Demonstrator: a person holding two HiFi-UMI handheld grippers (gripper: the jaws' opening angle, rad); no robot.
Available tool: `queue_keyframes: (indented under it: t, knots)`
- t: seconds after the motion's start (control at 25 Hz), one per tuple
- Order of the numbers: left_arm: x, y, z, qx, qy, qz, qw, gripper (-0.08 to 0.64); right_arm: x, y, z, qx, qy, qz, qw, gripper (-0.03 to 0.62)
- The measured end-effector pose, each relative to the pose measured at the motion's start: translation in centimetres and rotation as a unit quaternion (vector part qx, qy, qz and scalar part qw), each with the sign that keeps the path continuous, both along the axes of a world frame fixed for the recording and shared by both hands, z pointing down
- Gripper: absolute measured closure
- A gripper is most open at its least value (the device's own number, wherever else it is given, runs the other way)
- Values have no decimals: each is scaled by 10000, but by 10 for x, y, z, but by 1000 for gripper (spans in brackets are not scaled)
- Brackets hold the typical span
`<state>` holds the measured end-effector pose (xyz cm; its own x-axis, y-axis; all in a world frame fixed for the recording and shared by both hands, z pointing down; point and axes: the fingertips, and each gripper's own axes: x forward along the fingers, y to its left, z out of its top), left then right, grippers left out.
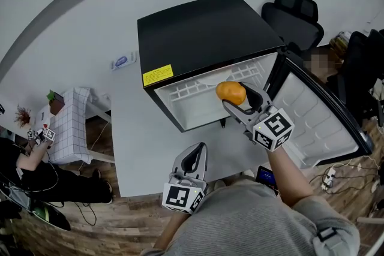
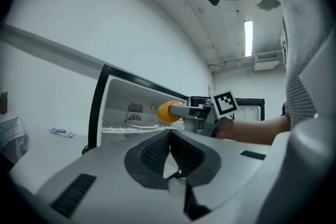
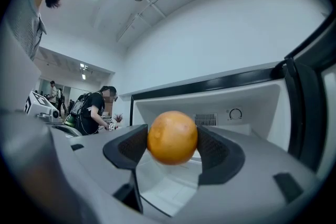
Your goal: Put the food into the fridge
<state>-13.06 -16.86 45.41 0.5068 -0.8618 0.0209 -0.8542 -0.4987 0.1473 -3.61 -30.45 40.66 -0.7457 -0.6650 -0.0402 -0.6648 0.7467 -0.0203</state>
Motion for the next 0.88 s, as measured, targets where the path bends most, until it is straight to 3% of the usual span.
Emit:
queue_keyframes:
  t: [0.88]
  knots:
    - [-1, -5, 6, -81, 10, 26, 10000, 549, -24, -70, 21, 5, 547, 144, 9984, 308]
